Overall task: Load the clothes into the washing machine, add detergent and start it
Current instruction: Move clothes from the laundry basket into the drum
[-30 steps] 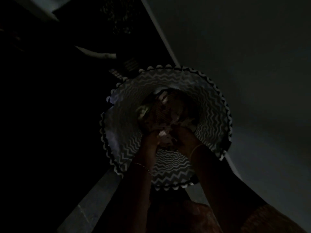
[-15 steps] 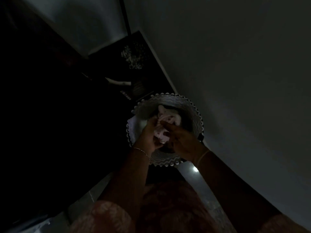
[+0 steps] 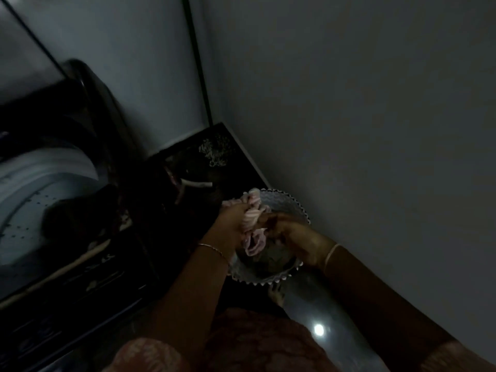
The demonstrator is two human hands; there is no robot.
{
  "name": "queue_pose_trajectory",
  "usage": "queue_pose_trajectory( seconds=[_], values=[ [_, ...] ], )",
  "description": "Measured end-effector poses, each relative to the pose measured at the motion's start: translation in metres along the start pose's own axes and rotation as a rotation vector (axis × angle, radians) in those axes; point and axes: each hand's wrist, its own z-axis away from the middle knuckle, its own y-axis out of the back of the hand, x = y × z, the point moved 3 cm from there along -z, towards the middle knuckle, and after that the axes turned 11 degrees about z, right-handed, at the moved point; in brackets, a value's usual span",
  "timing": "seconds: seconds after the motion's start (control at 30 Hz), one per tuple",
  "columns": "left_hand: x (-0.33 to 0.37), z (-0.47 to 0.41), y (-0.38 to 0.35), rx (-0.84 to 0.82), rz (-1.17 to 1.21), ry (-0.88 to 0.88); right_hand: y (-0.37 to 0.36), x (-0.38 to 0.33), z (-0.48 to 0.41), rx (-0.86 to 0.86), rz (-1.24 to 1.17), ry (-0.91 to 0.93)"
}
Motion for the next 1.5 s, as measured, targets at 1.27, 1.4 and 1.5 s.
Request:
queue_pose_trajectory(
  seconds=[1.27,1.4,1.5],
  values=[
    [0.109,0.239,0.04,-0.546,-0.161,-0.415,-0.088,-0.145,0.178,0.279,-0.371,0.599],
    [0.099,0.23,0.042,-0.502,-0.158,-0.429,-0.092,-0.159,0.183,0.212,-0.397,0.618],
    [0.099,0.229,0.04,-0.558,-0.159,-0.615,-0.096,-0.168,0.186,0.197,-0.401,0.627]
  ],
)
